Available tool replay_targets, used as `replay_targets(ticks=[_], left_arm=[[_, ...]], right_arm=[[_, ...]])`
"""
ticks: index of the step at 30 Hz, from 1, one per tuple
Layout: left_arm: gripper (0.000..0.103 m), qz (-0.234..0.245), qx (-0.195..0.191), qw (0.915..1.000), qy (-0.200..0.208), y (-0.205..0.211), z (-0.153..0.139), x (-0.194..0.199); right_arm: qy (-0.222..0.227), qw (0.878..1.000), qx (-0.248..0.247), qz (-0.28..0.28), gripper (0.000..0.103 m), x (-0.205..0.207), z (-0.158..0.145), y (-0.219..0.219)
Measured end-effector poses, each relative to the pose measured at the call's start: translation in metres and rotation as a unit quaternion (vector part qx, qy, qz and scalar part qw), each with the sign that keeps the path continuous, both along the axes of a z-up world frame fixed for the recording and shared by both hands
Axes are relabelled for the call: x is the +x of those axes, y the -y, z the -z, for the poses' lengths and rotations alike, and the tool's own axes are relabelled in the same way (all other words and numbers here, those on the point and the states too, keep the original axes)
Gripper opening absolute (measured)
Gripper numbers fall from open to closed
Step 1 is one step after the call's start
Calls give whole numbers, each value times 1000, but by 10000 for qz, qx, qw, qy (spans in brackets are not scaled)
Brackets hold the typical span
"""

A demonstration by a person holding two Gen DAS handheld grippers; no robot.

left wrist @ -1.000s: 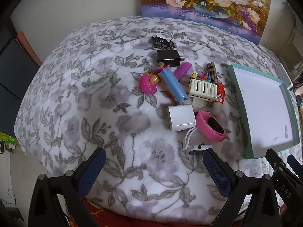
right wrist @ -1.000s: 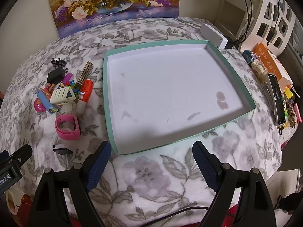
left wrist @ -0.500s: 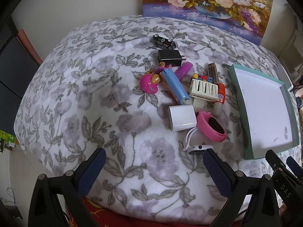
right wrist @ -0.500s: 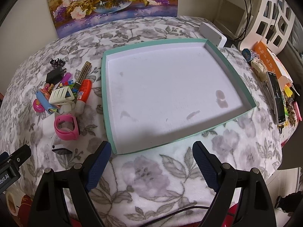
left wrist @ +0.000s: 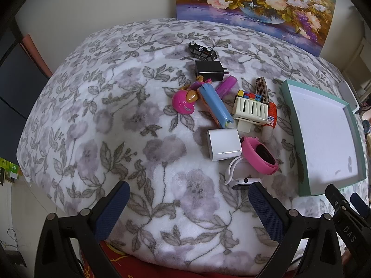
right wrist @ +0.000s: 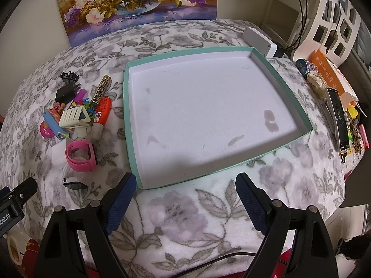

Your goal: Organize rigid objects

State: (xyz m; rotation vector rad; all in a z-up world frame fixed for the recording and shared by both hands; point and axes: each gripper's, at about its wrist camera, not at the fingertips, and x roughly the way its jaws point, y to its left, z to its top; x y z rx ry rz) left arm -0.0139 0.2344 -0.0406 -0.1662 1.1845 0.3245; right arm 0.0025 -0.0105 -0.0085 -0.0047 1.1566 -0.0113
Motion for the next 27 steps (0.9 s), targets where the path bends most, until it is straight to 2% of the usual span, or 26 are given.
replay_targets(ticks=[27], left_arm=[[103, -5, -5, 10000, -9, 0, 1, 0]], right_arm=[[-2, 10000, 0, -17, 88, -1, 1, 3]])
